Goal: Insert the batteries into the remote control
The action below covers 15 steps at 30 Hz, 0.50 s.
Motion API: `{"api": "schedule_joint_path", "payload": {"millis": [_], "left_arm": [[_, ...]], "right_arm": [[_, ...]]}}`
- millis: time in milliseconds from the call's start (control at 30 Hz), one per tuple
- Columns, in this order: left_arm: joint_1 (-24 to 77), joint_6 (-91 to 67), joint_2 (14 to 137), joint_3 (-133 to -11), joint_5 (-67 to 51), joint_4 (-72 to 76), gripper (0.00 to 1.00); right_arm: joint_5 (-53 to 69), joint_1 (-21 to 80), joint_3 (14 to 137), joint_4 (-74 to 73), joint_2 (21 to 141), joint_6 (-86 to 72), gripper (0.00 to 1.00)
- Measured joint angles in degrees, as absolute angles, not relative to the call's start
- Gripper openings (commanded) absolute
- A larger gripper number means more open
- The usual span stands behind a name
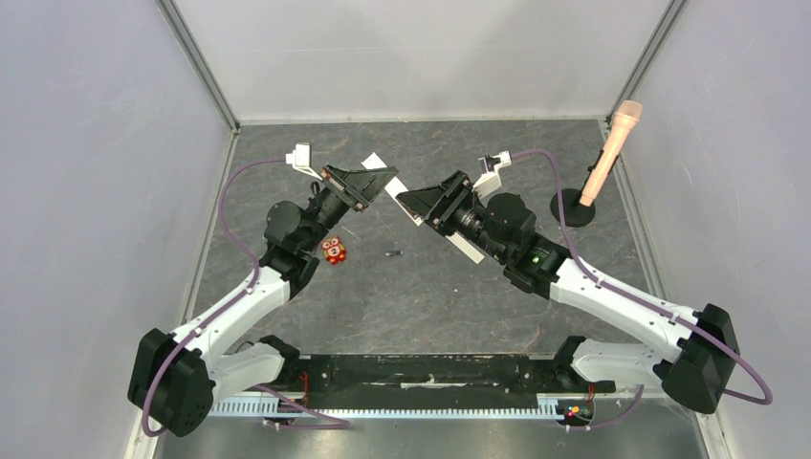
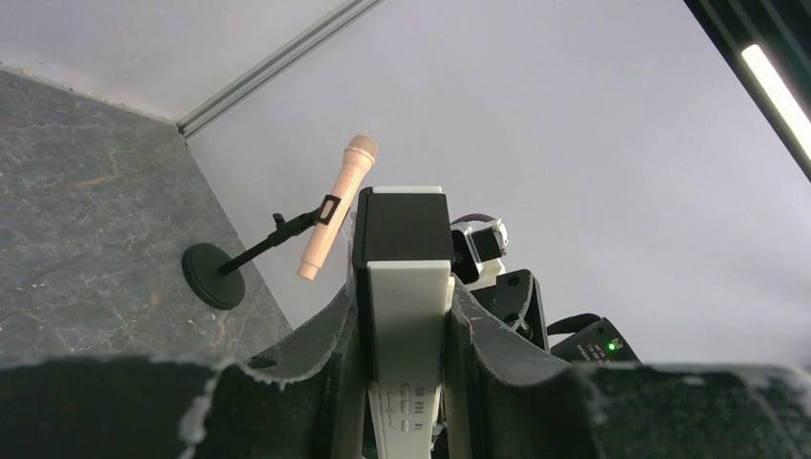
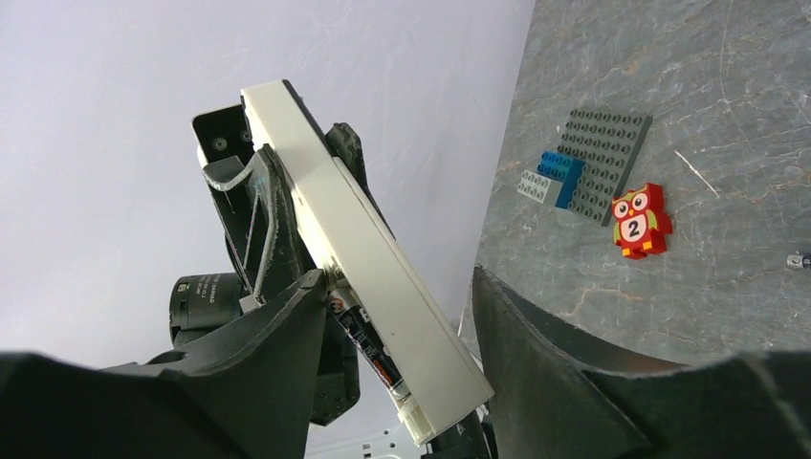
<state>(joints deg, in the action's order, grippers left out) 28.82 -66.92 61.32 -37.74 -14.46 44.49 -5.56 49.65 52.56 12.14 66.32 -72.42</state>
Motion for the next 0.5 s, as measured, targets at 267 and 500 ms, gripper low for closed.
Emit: {"api": "schedule_joint_path", "payload": {"millis": [267, 500], "left_arm": [[29.0, -68.7, 60.4, -37.7, -12.3, 42.0, 0.02], [29.0, -71.5, 59.9, -37.7, -10.6, 40.1, 0.02]], "right_arm": [[-3.9, 49.2, 52.0, 13.3, 66.5, -72.8, 0.47], [-3.1, 49.0, 51.8, 14.0, 66.5, -72.3, 0.35]]}}
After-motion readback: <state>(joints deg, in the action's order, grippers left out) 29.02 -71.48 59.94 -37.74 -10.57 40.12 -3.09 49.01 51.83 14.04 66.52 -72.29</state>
